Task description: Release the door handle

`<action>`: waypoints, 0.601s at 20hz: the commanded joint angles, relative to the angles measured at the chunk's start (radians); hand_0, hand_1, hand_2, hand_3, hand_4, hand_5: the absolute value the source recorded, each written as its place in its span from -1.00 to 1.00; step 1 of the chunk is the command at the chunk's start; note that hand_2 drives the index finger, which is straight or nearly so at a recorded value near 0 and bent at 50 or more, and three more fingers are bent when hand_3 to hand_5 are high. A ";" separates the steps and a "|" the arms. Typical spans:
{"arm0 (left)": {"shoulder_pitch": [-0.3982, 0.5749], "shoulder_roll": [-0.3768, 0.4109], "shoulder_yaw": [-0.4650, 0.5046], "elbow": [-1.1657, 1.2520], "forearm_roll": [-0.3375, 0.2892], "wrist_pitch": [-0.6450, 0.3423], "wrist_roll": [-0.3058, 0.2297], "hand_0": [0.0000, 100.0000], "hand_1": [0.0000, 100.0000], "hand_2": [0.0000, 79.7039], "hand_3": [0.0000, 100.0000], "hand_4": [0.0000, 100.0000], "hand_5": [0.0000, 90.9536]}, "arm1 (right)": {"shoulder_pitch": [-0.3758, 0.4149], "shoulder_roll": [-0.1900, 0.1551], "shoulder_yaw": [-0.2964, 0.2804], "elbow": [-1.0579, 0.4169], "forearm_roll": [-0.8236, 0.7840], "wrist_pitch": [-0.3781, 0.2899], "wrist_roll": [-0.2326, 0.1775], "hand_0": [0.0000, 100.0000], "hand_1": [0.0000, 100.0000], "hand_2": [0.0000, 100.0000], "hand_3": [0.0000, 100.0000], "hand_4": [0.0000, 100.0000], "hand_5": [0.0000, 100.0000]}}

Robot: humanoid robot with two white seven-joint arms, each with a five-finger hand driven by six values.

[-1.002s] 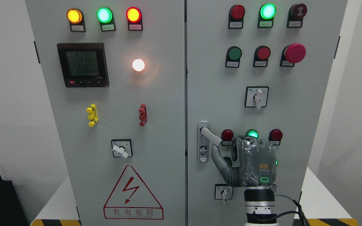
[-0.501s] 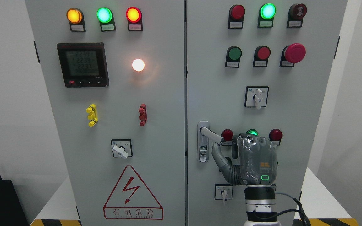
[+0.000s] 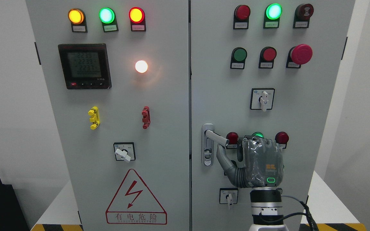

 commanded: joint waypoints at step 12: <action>0.000 0.000 0.011 0.017 0.000 0.001 0.001 -0.76 -0.22 -1.00 -1.00 -1.00 -1.00 | -0.004 -0.002 -0.005 0.003 -0.002 -0.001 -0.001 -0.13 -0.53 0.94 1.00 0.89 0.96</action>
